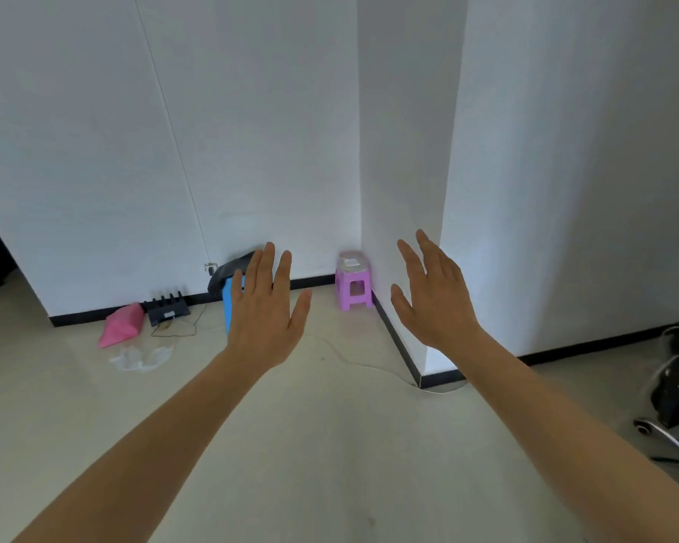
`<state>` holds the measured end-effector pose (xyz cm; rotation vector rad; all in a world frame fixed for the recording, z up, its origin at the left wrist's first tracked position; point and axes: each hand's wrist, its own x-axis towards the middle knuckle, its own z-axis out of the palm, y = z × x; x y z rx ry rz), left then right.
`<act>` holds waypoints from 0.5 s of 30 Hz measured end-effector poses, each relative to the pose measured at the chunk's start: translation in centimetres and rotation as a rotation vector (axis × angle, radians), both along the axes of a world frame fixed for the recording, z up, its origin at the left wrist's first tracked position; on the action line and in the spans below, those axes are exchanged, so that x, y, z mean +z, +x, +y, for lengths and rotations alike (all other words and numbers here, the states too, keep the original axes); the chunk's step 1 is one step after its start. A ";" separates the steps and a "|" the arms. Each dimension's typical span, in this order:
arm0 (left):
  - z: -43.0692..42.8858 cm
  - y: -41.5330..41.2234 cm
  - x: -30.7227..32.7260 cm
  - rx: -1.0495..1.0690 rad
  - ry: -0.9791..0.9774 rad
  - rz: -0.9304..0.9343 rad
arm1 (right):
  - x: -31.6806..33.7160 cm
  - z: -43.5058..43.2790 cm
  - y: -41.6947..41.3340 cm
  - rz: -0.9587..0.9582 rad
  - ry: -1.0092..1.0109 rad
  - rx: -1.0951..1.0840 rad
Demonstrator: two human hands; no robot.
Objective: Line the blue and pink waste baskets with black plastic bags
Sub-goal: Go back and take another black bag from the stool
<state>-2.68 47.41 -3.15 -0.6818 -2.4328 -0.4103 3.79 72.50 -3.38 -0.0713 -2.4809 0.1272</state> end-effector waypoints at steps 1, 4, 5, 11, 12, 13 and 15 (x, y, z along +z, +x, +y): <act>0.3 -3.1 0.4 0.021 -0.016 -0.008 | 0.3 0.8 -3.4 -0.019 -0.005 0.004; -0.1 -11.4 1.5 0.090 -0.053 -0.013 | 1.1 1.8 -13.3 -0.078 0.016 0.031; -0.7 -13.5 1.7 0.114 -0.051 -0.013 | 1.4 1.6 -16.1 -0.089 0.019 0.046; -5.4 -27.7 0.9 0.267 -0.057 -0.033 | 0.7 -2.8 -34.4 -0.133 -0.017 0.214; -6.0 -30.2 0.6 0.291 -0.050 -0.041 | 0.3 -3.6 -37.4 -0.135 -0.007 0.237; -6.5 -32.8 0.0 0.306 -0.038 -0.049 | -0.2 -4.3 -40.5 -0.135 0.005 0.258; -7.5 -38.1 -1.0 0.321 -0.020 -0.056 | -1.0 -5.7 -46.6 -0.146 0.027 0.293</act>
